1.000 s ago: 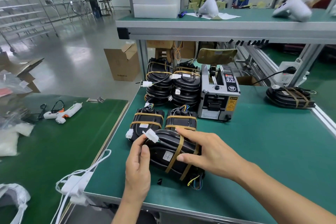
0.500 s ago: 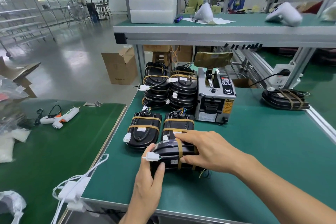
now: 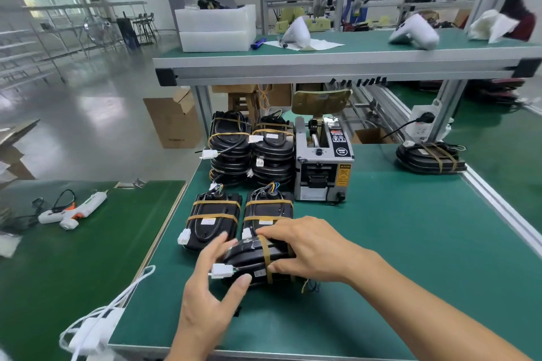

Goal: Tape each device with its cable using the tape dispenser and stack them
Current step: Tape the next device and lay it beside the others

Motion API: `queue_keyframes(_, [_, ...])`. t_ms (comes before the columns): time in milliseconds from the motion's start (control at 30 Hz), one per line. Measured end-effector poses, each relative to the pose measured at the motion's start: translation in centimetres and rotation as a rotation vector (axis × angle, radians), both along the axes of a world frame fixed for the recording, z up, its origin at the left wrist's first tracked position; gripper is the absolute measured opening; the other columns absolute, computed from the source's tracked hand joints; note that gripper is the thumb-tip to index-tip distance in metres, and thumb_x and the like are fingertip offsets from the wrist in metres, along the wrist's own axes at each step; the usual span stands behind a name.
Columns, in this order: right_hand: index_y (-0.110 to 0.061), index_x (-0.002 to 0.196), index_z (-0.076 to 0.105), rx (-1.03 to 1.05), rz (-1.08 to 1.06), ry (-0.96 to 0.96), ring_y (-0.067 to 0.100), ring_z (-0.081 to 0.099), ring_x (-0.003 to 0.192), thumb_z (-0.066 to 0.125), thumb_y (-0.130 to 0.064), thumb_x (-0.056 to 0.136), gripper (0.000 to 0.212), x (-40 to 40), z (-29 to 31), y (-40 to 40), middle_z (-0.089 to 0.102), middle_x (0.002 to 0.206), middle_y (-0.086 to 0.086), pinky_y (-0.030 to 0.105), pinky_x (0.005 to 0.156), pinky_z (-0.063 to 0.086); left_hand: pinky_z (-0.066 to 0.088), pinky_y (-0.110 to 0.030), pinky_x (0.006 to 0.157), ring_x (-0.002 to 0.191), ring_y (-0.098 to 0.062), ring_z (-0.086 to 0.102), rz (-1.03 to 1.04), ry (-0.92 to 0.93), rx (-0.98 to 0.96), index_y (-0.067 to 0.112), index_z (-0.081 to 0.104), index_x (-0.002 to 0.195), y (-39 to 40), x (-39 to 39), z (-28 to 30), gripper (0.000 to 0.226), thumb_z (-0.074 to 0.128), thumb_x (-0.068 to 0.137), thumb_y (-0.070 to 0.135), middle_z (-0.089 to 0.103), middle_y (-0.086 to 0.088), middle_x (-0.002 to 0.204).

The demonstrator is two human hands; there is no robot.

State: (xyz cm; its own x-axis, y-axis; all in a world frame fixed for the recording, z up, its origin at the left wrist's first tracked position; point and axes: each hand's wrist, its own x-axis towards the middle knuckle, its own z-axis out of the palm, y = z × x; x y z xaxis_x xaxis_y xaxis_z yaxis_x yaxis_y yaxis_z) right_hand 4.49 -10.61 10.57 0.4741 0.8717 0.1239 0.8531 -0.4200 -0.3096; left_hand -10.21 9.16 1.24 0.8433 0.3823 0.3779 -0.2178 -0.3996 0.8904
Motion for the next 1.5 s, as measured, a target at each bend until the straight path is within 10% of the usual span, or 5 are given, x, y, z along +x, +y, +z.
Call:
queue_keyframes(167, [-0.03,0.133,0.057,0.02,0.015,-0.021,0.016,0.054,0.108,0.071,-0.05,0.089,0.05,-0.2,0.1,-0.1,0.066,0.12,-0.009,0.04,0.085,0.049,0.055,-0.043,0.108,0.127,-0.03,0.07,0.064,-0.076,-0.178,0.042,0.06,0.138,0.1,0.6,-1.9,0.07,0.088,0.074,0.04,0.076,-0.002,0.132])
queue_keyframes(333, [-0.032,0.136,0.058,0.008,0.008,-0.014,0.015,0.057,0.114,0.069,-0.053,0.09,0.052,-0.3,0.5,-0.1,0.066,0.124,-0.009,0.037,0.091,0.048,0.054,-0.015,0.097,0.114,-0.007,0.074,-0.009,0.035,-0.08,0.055,0.064,0.127,0.0,1.6,-2.2,0.065,0.088,0.068,0.048,0.078,0.014,0.122])
queue_keyframes(500, [-0.037,0.116,0.075,0.583,-0.234,0.733,0.004,0.072,0.107,0.072,-0.044,0.093,0.024,1.7,0.7,-1.1,0.077,0.112,-0.014,0.027,0.093,0.056,0.057,-0.02,0.096,0.107,-0.014,0.077,-0.026,0.06,-0.104,0.048,0.069,0.122,0.9,2.1,-2.9,0.059,0.092,0.068,0.052,0.08,0.004,0.116])
queue_keyframes(767, [-0.028,0.076,0.08,1.022,-1.049,0.653,0.013,0.068,0.069,0.068,-0.016,0.091,0.022,8.2,-2.8,-1.3,0.076,0.072,-0.008,0.032,0.076,0.058,0.056,-0.051,0.105,0.111,-0.024,0.076,-0.05,0.128,-0.19,0.033,0.067,0.132,1.7,2.3,-4.0,0.075,0.096,0.07,0.063,0.079,-0.006,0.121])
queue_keyframes(1500, [-0.016,0.086,0.075,1.199,-1.239,0.785,0.01,0.071,0.061,0.074,-0.014,0.092,0.007,11.6,-3.6,2.5,0.075,0.087,-0.003,0.024,0.064,0.053,0.056,-0.047,0.101,0.108,-0.023,0.077,-0.059,0.097,-0.252,0.039,0.071,0.124,0.9,2.2,-2.9,0.074,0.096,0.062,0.069,0.08,-0.006,0.117])
